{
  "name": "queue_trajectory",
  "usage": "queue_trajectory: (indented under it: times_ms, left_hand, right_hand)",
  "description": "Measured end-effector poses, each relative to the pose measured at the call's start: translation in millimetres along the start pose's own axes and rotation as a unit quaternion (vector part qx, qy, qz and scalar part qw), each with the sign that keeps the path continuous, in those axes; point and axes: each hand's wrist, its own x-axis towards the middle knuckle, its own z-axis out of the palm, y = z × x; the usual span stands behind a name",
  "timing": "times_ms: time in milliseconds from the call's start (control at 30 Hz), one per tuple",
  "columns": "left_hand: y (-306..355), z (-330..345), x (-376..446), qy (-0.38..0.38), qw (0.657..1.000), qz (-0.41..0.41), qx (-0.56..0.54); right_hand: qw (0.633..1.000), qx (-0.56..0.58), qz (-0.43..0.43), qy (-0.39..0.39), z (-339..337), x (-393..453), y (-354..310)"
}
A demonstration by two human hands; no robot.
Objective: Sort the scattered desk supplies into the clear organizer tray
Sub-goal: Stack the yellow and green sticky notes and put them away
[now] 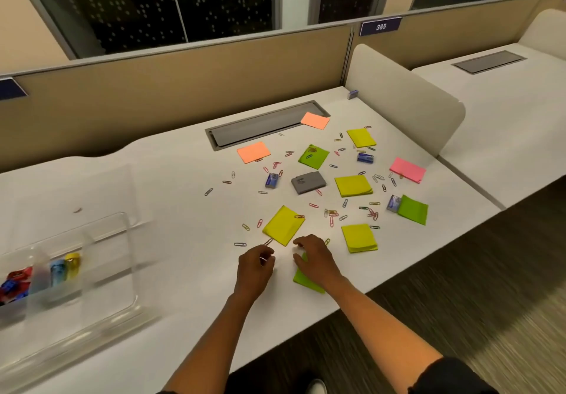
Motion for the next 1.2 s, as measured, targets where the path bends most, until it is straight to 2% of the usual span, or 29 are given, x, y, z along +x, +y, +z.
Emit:
queue_trajectory:
  times_ms: [167,333,533,700,833,900,967,1067,1133,1200]
  left_hand:
    - [8.5,18.0,-11.3,0.014,1.0,-0.02,-0.009]
    - [15.5,28.6,-16.1,0.032,0.999,-0.034,-0.011]
    - [26.9,42.9,-22.6,0.05,0.996,-0.055,-0.043]
    - [32.5,47.5,-23.2,0.089,0.992,-0.055,-0.067]
    - [34.8,45.8,-18.5,0.103,0.978,-0.093,-0.159]
    - [39.3,43.5,-13.7,0.109,0.955,-0.137,-0.24]
    - [45.5,40.8,-4.2,0.098,0.912,-0.196,-0.346]
    - [54.7,36.8,7.7,-0.003,0.84,-0.266,-0.473]
    - [58.8,35.6,11.9,-0.072,0.791,-0.28,-0.54]
    - [61.9,34.3,14.9,-0.11,0.754,-0.283,-0.583]
  right_hand:
    - [0.996,-0.026,-0.044,-0.07,-20.8,-11.5,17.3]
    - [0.989,-0.029,-0.044,-0.138,-32.0,-16.4,30.0]
    - [0.989,0.045,0.019,-0.139,-39.5,-17.7,33.3]
    - [0.989,0.07,0.013,-0.133,-46.0,-12.7,31.3]
    - [0.99,0.093,-0.022,-0.107,-61.3,-3.1,28.2]
    - [0.989,0.119,-0.022,-0.09,-68.6,3.3,24.1]
    - [0.986,0.152,-0.013,-0.068,-72.1,10.5,19.7]
    - [0.982,0.184,-0.008,-0.041,-74.3,20.8,10.4]
    - [0.98,0.199,-0.003,-0.029,-73.9,28.3,4.3]
    - [0.979,0.205,0.004,-0.012,-72.7,35.9,-1.8]
